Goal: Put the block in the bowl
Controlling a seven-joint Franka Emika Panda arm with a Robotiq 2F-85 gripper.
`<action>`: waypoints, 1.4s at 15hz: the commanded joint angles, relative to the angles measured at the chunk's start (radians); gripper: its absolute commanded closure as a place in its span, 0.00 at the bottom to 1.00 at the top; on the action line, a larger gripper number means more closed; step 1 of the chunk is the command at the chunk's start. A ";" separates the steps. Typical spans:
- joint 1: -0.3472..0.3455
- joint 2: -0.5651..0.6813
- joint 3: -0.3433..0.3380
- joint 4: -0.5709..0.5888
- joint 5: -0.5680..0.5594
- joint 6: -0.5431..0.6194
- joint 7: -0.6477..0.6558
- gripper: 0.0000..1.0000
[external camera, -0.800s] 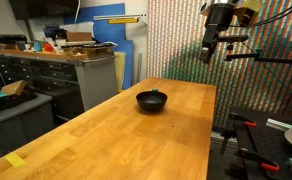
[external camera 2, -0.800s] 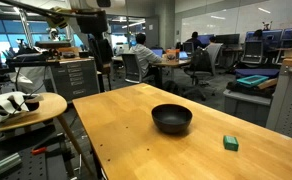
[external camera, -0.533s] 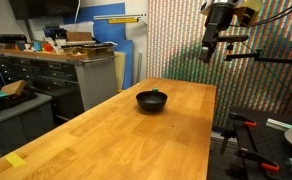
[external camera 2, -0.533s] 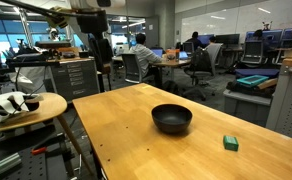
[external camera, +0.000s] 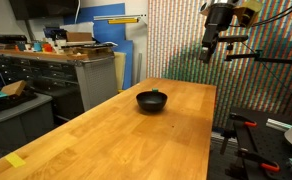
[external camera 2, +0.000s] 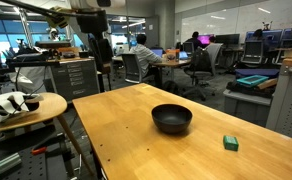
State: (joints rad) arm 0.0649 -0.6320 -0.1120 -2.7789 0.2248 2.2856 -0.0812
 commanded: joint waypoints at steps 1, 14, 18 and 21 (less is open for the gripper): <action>-0.015 0.006 0.008 0.003 -0.004 -0.003 -0.013 0.00; -0.081 0.288 -0.031 0.178 -0.154 0.147 -0.170 0.00; -0.092 0.434 -0.039 0.263 -0.169 0.270 -0.202 0.00; -0.103 0.545 -0.037 0.325 -0.183 0.325 -0.234 0.00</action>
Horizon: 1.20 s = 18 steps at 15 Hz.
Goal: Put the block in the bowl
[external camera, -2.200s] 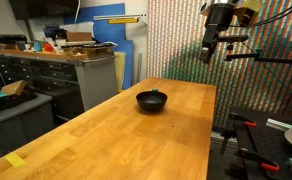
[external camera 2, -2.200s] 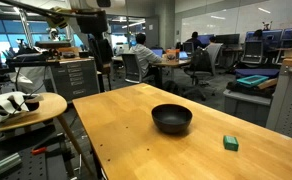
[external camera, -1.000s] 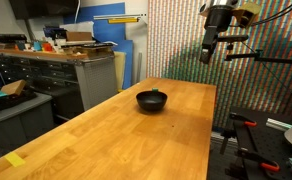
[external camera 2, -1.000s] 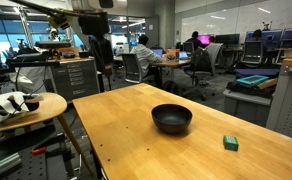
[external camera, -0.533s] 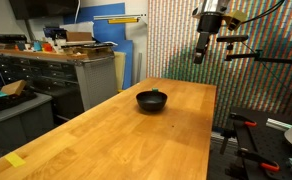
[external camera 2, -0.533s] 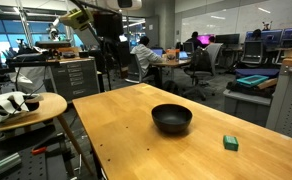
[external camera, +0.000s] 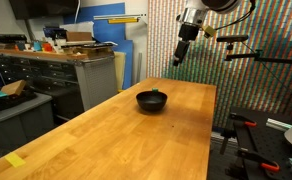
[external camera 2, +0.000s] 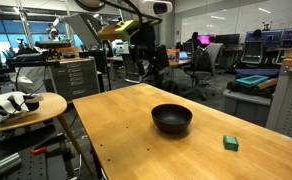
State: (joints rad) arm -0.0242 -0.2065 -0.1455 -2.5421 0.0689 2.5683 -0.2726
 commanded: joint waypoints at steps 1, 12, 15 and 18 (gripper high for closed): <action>-0.016 0.154 -0.003 0.107 -0.028 0.059 -0.057 0.00; -0.141 0.540 0.048 0.397 -0.045 0.200 -0.259 0.00; -0.198 0.636 0.061 0.493 -0.067 0.189 -0.296 0.00; -0.245 0.724 0.074 0.587 -0.097 0.186 -0.316 0.00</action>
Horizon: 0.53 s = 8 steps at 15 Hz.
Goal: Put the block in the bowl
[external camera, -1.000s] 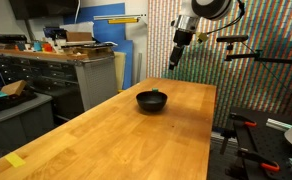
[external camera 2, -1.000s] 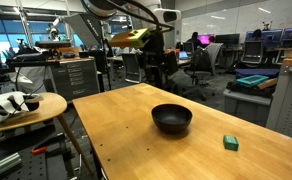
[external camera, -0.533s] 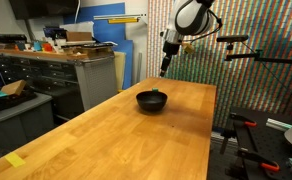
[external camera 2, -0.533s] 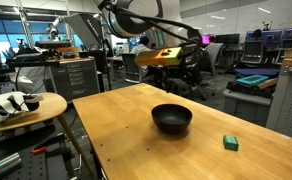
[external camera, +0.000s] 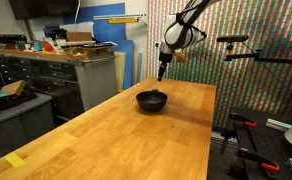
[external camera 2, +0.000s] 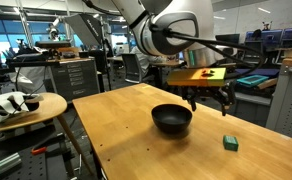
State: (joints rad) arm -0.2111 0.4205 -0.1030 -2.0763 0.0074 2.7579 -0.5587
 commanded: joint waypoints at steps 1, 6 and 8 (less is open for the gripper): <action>-0.072 0.122 0.036 0.149 -0.043 -0.004 -0.036 0.00; -0.124 0.231 0.069 0.266 -0.075 -0.009 -0.073 0.00; -0.137 0.265 0.081 0.304 -0.082 -0.021 -0.089 0.00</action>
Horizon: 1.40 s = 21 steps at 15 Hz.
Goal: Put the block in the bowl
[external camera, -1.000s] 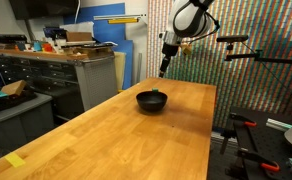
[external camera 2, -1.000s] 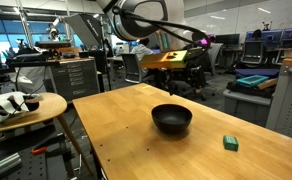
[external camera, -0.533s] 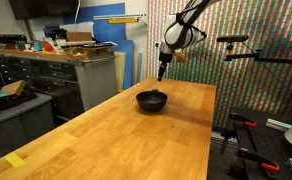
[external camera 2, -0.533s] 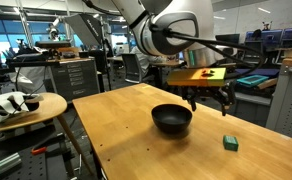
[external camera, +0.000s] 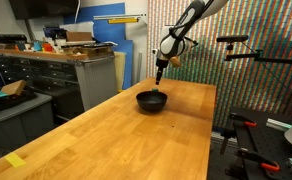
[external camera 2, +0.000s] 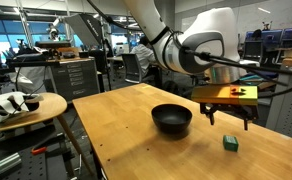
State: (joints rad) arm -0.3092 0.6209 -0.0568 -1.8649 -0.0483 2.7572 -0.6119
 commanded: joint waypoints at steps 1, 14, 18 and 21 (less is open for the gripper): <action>-0.048 0.080 0.045 0.109 -0.028 -0.026 -0.048 0.00; -0.083 0.197 0.064 0.268 -0.032 -0.189 -0.215 0.26; -0.084 0.204 0.066 0.287 -0.025 -0.236 -0.254 0.58; -0.086 0.213 0.070 0.300 -0.016 -0.258 -0.276 0.80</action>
State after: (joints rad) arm -0.3717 0.8073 -0.0117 -1.6193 -0.0701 2.5437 -0.8410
